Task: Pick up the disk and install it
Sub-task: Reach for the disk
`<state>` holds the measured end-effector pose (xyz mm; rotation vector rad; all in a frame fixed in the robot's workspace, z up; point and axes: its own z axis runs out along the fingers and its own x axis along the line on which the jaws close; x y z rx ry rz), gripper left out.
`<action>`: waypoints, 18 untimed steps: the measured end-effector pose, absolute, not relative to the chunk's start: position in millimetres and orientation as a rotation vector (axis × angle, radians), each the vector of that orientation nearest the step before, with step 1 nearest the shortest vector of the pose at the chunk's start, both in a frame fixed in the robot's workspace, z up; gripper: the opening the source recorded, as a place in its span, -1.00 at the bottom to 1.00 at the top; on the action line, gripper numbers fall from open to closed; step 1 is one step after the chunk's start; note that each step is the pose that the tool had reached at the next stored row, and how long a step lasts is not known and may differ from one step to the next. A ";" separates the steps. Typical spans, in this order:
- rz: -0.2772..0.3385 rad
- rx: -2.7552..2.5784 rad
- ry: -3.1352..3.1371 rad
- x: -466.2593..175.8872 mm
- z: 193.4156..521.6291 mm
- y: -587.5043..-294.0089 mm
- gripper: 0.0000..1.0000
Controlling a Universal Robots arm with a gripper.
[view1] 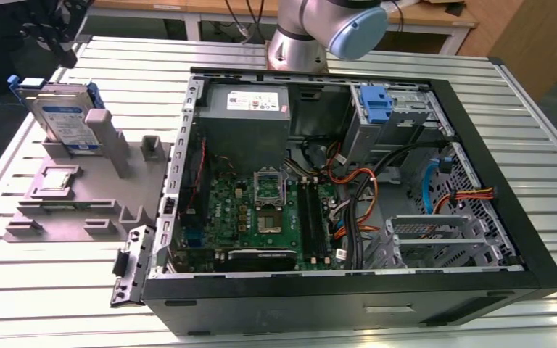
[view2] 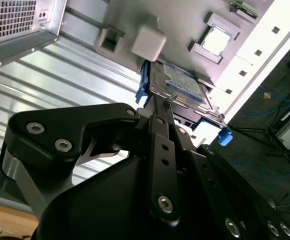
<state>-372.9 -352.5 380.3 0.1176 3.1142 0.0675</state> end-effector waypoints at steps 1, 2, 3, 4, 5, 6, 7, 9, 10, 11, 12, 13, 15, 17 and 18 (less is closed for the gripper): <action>0.067 0.118 3.114 -376.6 379.9 -352.0 -0.80; 0.068 0.118 3.114 -380.0 379.4 -351.6 -0.80; 0.067 0.118 3.114 -383.2 378.9 -351.2 -0.80; 0.067 0.118 3.114 -386.0 378.4 -350.9 -0.80; 0.067 0.118 3.115 -389.1 378.0 -350.6 -0.80; 0.067 0.118 3.115 -391.9 377.5 -350.3 -0.80; 0.067 0.118 3.115 -394.1 377.1 -350.1 -0.80; 0.067 0.118 3.115 -397.9 376.6 -349.9 -0.80; 0.067 0.118 3.115 -399.2 376.4 -349.8 -0.80; 0.067 0.118 3.115 -400.8 376.2 -349.7 -0.80; 0.067 0.118 3.115 -402.1 376.1 -349.7 -0.80; 0.067 0.118 3.115 -403.2 375.9 -349.6 -0.80; 0.067 0.117 3.115 -403.8 376.0 -349.7 -0.80; 0.067 0.118 3.115 -404.3 375.9 -349.6 -0.80; 0.067 0.118 3.115 -404.5 375.9 -349.6 -0.80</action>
